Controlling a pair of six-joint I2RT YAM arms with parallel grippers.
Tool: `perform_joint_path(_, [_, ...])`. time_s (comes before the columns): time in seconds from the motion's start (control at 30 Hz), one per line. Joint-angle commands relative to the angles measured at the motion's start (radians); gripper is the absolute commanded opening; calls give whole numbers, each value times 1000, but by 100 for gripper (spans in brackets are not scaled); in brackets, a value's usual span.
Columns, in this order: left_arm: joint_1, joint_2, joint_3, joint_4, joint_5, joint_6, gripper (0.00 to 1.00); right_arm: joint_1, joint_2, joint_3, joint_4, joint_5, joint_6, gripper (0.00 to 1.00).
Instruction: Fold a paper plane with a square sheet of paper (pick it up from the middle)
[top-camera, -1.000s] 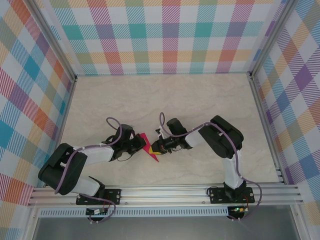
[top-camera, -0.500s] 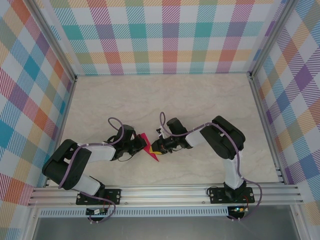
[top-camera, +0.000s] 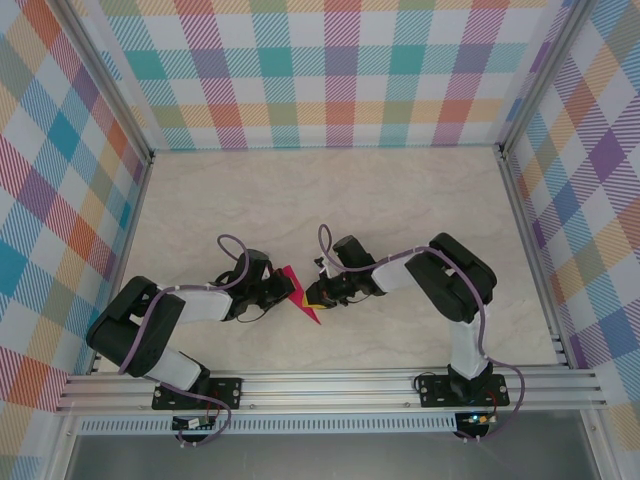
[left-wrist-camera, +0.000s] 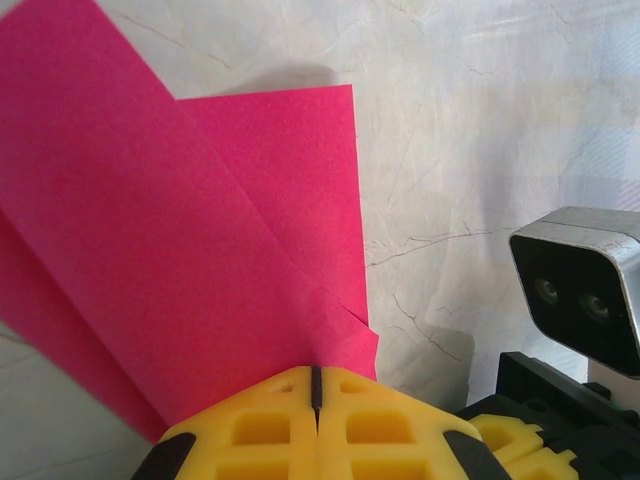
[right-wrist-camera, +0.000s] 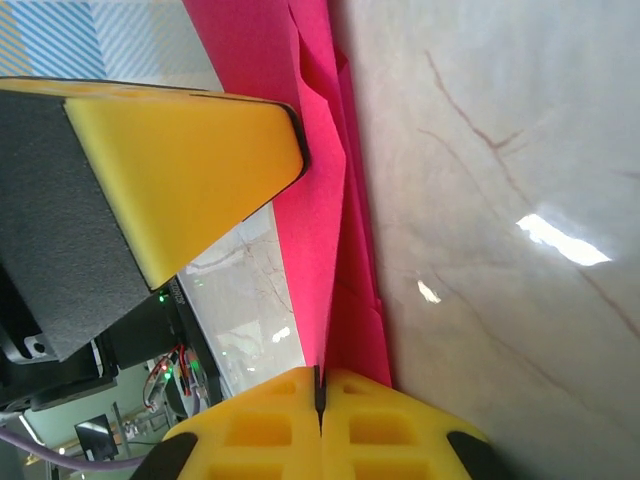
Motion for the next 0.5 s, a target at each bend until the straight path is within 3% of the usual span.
perform_joint_path(0.0, [-4,36,-3,-93,-44,32,0,-5,-10,-31,-175,59,-32,9])
perform_joint_path(0.47, [-4,35,8,-107,-36,35,0,32,-88,31,-341,86,-149,17])
